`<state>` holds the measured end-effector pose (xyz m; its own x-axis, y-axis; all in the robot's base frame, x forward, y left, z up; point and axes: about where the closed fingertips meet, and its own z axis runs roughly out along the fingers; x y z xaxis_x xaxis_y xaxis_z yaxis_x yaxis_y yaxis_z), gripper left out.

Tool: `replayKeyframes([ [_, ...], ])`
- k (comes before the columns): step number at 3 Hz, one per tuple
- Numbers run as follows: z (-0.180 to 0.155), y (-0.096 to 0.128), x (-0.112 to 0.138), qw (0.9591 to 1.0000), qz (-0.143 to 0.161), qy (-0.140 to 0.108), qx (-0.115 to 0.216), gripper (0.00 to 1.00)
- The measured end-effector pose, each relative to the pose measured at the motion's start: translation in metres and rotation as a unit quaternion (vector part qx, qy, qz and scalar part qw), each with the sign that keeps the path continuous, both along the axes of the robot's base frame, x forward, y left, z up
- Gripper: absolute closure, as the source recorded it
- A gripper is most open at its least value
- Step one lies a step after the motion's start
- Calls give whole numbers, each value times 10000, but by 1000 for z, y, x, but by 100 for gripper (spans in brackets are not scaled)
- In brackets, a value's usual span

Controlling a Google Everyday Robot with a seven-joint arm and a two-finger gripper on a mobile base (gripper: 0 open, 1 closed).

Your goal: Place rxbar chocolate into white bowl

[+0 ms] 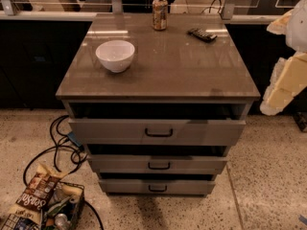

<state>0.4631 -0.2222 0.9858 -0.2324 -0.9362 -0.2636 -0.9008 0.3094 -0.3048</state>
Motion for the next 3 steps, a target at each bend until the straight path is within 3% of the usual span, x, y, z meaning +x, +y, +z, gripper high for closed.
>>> replayKeyframes([
  [1, -1, -20, 60, 9954, -439, -474, 711, 0],
  [2, -18, -39, 135, 9684, -1000, -1080, 2012, 0],
  [3, -25, -45, 183, 9382, -1215, -1499, 2873, 0],
])
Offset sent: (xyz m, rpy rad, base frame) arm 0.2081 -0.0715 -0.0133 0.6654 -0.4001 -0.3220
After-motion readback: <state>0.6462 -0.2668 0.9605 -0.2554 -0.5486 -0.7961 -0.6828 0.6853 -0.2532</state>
